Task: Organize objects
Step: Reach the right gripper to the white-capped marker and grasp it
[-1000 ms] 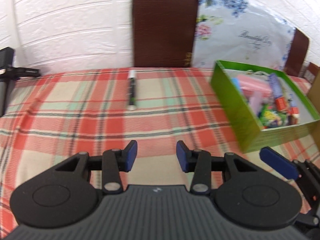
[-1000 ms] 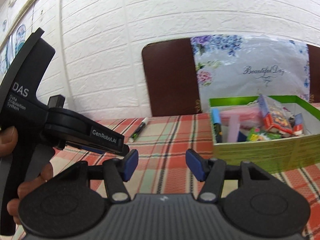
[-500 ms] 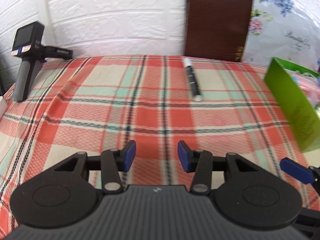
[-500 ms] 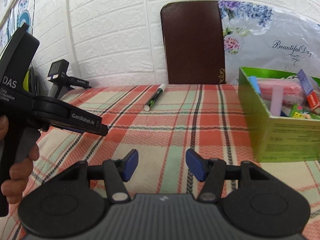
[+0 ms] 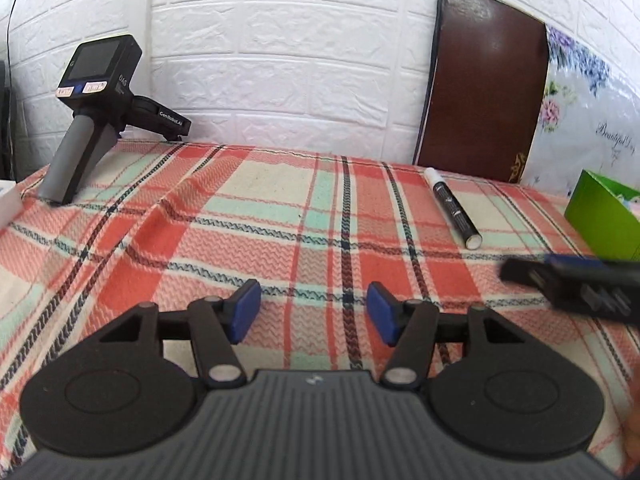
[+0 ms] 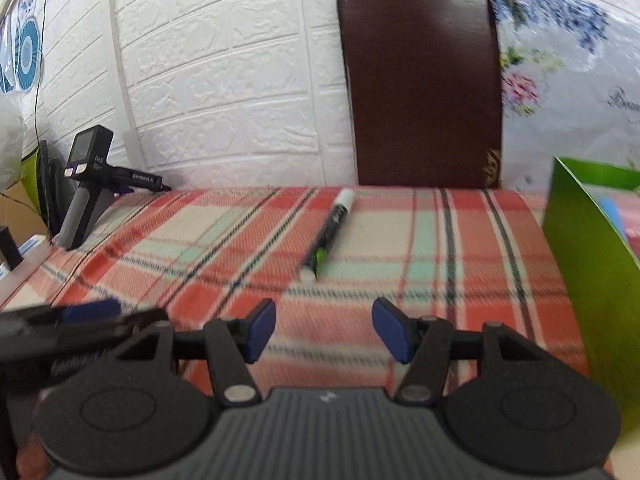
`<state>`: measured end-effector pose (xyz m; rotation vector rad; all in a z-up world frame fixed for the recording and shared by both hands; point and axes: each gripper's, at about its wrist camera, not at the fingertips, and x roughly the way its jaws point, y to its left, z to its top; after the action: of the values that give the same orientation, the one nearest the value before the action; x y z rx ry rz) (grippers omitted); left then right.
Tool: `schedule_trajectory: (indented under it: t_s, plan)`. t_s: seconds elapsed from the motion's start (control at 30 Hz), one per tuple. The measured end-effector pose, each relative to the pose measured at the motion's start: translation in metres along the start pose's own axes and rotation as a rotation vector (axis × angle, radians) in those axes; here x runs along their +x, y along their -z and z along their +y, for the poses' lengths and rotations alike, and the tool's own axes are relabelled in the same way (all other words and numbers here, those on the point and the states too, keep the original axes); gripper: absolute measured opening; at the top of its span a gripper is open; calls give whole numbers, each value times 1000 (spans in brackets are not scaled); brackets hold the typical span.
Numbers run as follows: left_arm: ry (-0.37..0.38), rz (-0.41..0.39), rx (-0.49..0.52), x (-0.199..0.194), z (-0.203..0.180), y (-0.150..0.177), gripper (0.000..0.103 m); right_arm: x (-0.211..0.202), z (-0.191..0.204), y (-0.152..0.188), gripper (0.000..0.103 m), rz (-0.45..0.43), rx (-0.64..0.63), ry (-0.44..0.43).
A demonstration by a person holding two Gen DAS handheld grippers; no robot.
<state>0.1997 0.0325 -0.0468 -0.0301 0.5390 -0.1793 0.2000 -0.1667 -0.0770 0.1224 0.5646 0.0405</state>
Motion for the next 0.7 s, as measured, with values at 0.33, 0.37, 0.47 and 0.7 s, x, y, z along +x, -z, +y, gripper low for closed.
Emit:
schedule_trajectory:
  t_s: [0.33, 0.37, 0.47, 0.7]
  plan:
    - [4, -6, 6, 3, -1, 3, 64, 76, -8, -35, 21, 65, 57, 55]
    - [5, -6, 6, 3, -1, 2, 64, 75, -10, -33, 21, 66, 68, 53]
    - [0, -5, 8, 3, -1, 3, 65, 65, -12, -26, 18, 67, 66, 50]
    - [2, 12, 35, 5, -5, 2, 71, -1, -5, 13, 18, 69, 51, 7]
